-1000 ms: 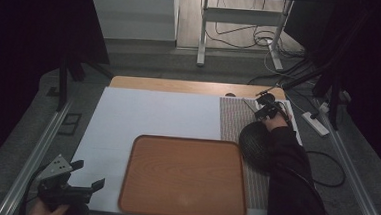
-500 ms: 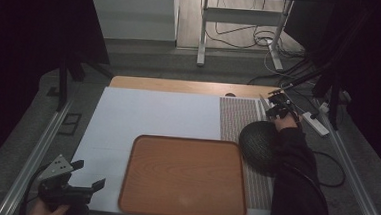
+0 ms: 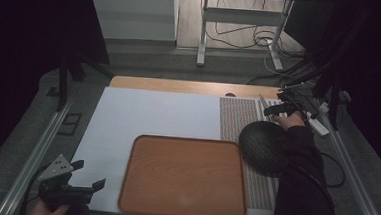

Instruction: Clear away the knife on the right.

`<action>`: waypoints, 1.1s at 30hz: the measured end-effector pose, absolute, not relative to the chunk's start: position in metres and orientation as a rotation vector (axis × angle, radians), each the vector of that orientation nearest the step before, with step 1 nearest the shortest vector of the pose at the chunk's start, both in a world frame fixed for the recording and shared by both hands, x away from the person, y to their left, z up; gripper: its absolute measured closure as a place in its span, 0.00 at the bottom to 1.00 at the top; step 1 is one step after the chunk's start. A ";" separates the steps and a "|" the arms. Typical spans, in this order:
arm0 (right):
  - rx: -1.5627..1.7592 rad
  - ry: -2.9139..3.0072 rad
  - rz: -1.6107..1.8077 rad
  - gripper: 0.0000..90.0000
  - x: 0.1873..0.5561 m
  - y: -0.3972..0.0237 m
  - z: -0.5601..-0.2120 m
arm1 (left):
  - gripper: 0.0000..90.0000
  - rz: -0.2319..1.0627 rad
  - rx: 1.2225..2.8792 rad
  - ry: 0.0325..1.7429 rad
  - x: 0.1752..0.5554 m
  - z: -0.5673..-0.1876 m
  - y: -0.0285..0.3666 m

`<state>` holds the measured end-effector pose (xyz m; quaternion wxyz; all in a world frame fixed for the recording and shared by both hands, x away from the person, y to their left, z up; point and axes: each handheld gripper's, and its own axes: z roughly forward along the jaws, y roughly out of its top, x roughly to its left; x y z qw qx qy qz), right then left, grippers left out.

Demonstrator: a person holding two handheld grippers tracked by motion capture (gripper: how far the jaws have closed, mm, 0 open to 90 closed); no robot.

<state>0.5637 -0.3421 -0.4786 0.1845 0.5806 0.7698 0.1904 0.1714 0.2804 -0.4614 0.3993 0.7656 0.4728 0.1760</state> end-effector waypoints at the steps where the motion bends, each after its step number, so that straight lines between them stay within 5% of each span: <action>1: 1.634 2.172 0.513 0.00 0.564 -0.341 -0.481 | 0.04 0.446 1.938 1.196 0.171 -0.461 0.280; 9: 1.670 2.196 0.405 0.04 0.566 -0.345 -0.497 | 0.04 0.447 1.938 1.195 0.171 -0.461 0.280; 16: 1.716 2.243 0.399 0.35 0.563 -0.359 -0.493 | 0.04 0.448 1.939 1.197 0.171 -0.462 0.280; 19: 1.658 2.323 0.373 0.66 0.561 -0.355 -0.488 | 0.04 0.449 1.939 1.197 0.171 -0.462 0.280; 22: 1.633 2.364 0.366 0.87 0.560 -0.352 -0.486 | 0.04 0.448 1.940 1.198 0.171 -0.462 0.281; 33: 1.533 2.407 0.377 0.89 0.557 -0.359 -0.485 | 0.04 0.446 1.936 1.198 0.171 -0.461 0.281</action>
